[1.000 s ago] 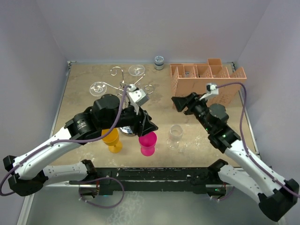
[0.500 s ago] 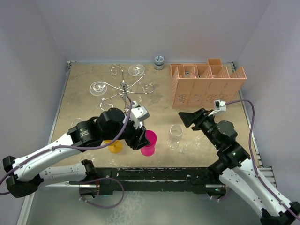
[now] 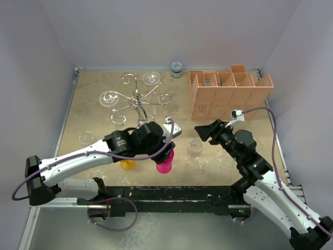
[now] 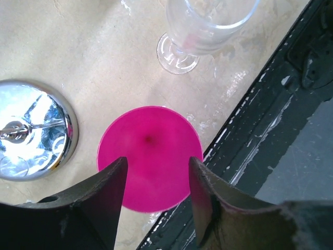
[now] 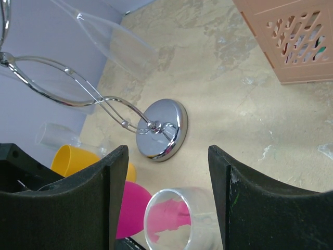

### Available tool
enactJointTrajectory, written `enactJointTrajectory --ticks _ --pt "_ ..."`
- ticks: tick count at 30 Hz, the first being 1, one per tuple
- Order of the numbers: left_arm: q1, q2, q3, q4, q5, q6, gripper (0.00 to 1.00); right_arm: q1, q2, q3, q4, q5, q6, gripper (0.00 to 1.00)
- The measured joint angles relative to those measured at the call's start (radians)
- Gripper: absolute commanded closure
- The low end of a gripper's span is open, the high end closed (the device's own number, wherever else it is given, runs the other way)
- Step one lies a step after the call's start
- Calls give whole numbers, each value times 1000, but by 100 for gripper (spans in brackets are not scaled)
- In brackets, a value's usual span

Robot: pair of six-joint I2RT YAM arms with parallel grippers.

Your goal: Place the wine glass upside down on the wine glass rack

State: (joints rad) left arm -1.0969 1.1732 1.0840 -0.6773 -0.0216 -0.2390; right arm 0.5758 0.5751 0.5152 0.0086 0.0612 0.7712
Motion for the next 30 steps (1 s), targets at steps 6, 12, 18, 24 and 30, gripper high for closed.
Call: enactJointTrajectory --ticks 6,12,18,24,30 --pt "-47 82 16 -19 -10 24 56 0 63 0 26 0 -11 35" --pt "-80 98 31 -21 6 42 57 0 116 0 54 0 -21 36" --pt "-84 122 42 -26 -23 53 59 0 125 0 66 1 -22 36" --pt "-84 116 83 -49 -55 51 62 0 122 0 69 2 -21 36" --pt "-84 37 105 -12 24 37 54 0 116 0 70 9 -21 36"
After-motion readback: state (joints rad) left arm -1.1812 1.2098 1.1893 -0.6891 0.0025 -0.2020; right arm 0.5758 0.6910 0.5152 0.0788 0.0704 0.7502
